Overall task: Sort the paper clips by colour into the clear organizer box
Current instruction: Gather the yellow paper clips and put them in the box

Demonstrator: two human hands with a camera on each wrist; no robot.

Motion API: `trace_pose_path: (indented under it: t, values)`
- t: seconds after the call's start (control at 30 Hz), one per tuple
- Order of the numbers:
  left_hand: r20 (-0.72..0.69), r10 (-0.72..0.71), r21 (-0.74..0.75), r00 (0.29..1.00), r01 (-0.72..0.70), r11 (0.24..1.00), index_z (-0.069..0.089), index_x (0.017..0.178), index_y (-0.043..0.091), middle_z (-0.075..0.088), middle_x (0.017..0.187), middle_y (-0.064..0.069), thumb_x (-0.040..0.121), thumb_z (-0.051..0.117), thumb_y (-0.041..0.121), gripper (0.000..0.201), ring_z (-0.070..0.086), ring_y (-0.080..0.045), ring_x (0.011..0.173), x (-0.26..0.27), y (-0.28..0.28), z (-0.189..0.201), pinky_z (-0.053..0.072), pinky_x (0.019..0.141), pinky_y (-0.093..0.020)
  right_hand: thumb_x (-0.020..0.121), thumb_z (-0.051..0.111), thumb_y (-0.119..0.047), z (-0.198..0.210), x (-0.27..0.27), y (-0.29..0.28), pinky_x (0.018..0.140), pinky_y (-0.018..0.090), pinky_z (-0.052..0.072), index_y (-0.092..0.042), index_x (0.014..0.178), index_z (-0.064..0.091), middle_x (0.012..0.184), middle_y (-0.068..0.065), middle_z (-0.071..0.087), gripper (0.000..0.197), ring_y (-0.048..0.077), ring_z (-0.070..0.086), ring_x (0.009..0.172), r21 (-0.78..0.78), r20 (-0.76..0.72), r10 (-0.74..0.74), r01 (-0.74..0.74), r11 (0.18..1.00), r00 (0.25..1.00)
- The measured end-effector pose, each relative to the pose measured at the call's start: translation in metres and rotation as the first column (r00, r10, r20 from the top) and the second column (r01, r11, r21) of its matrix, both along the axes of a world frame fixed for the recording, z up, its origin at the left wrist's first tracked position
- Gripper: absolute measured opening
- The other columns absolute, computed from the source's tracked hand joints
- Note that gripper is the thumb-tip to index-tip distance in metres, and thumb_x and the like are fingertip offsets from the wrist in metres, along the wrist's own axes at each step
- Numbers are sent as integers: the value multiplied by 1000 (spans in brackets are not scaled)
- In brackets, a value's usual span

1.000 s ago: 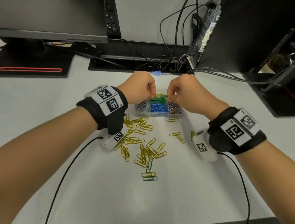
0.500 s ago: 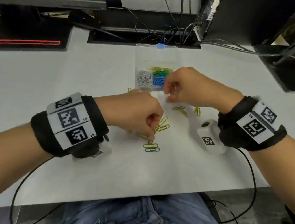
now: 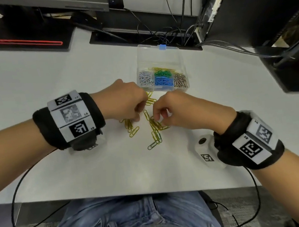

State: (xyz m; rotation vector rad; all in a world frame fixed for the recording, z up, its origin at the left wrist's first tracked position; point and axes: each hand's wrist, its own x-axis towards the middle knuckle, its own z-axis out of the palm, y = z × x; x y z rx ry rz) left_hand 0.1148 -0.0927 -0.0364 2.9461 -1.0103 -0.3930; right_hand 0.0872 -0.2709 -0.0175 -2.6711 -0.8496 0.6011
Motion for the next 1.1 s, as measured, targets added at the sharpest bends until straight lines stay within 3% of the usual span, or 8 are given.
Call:
trace_pose_path:
  t: [0.27,0.4,0.5,0.6,0.7,0.8,0.87,1.1]
  values:
    - [-94,-15,-86,996,7,996,54,69,25,56,67,11,73,72,48,29,51,-10,71,-17,-4,2,33,63,-27,73,61,-3,-16,-3,9,65,33,46,-27,72,57,72,-10,51,24,19,54,79,-143,-84,119,-131,981,989]
    - [-106,-59,-55,993,53,997,60,70,23,58,66,10,72,68,57,35,56,-11,71,-29,-18,1,46,73,-32,75,63,-9,-14,7,-2,63,31,44,-25,71,54,71,-8,51,19,18,51,77,-157,17,62,-59,986,998]
    - [-90,-77,5,993,77,997,62,72,23,58,68,9,70,67,62,39,58,-14,75,-36,-26,0,47,78,-35,76,65,-9,-11,6,-7,70,32,45,-23,79,59,74,-10,49,15,18,52,83,-139,23,80,-76,987,997]
    - [-84,-89,47,993,93,995,60,74,22,57,68,9,67,66,67,46,56,-14,74,-41,-30,0,43,75,-33,76,72,-18,-12,2,-4,67,29,41,-32,67,48,75,-11,46,29,17,50,82,-156,-25,71,-74,985,997]
    - [-84,-106,61,991,111,992,54,72,24,51,66,11,73,67,57,35,56,-15,77,-47,-32,0,40,74,-32,74,75,-21,-15,1,-2,65,29,42,-32,63,42,75,-9,46,36,18,52,83,-163,-47,43,-50,985,998]
    - [-112,-98,18,989,100,995,66,81,24,56,71,11,82,66,32,7,56,-12,76,-46,-31,-2,45,69,-28,75,70,-11,-15,0,1,58,24,39,-29,63,48,69,-8,50,31,17,53,73,-143,-66,18,-27,989,998]
    - [-133,-92,7,987,93,996,70,83,23,52,66,12,84,62,21,9,48,-7,68,-42,-29,-3,37,62,-24,77,67,-7,-15,1,3,58,24,40,-23,67,56,66,-7,53,22,15,51,65,-132,-111,2,-17,991,994]
    - [-232,-138,-75,963,123,990,60,72,25,50,63,13,82,59,19,12,48,-9,70,-32,-15,1,48,71,-32,83,60,-11,-10,6,-4,77,37,50,-17,77,61,84,4,61,9,21,56,86,-185,-71,52,-64,981,996]
